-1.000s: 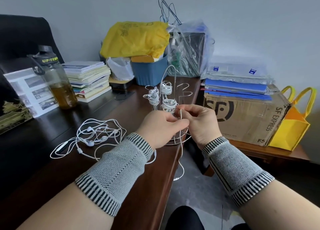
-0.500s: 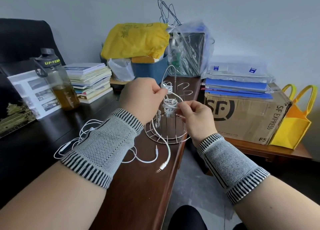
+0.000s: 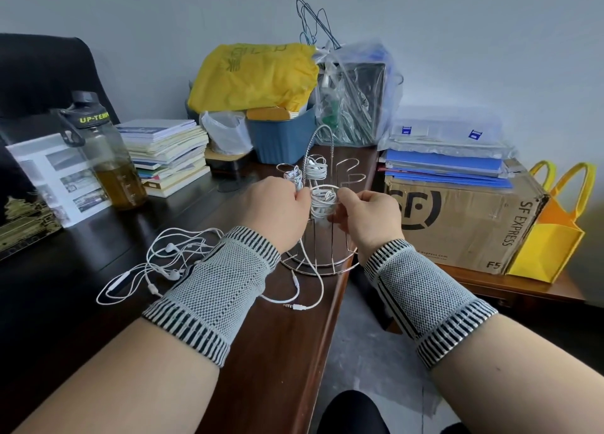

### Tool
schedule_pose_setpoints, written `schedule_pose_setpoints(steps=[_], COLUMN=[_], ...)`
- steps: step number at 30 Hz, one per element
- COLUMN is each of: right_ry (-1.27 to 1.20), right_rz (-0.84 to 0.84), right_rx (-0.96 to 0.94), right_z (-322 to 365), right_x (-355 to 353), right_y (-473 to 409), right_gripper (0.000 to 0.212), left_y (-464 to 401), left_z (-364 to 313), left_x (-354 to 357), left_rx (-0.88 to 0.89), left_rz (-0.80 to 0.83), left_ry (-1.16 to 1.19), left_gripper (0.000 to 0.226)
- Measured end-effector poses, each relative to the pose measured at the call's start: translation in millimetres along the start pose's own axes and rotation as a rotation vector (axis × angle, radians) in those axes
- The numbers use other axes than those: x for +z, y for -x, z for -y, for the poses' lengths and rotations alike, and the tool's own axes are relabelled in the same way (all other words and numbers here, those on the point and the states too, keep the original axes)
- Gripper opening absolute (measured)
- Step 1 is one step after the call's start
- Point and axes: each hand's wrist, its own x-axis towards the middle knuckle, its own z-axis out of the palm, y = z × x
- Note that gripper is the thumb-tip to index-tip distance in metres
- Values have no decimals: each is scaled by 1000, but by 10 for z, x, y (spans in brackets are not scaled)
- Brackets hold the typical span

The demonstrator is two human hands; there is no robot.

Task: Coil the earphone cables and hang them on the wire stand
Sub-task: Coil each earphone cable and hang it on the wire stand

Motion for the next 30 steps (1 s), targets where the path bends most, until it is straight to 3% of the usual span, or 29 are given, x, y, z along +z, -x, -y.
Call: schedule_pose_setpoints(steps=[3,7,13,22,30], right_ry=[-5,-53,-118,-214,-302], right_rz=[16,17,28,58,83], right_rx=[20,68,111,162,202], right_z=[5,-17,7,57,106], right_x=[9,-4,-7,-26,-45], right_y=[-13,-43,-48,3,47], right_gripper=[25,39,32,26,26], left_y=[9,4,22,25,20], left_z=[60,134,127,17,72], left_x=[97,216,269,231,294], left_rx=[-4,-45,-26,-13,-150], left_rz=[34,52,49,24,200], left_ry=[47,246,313,140,329], left_gripper=[52,50,46,53,42])
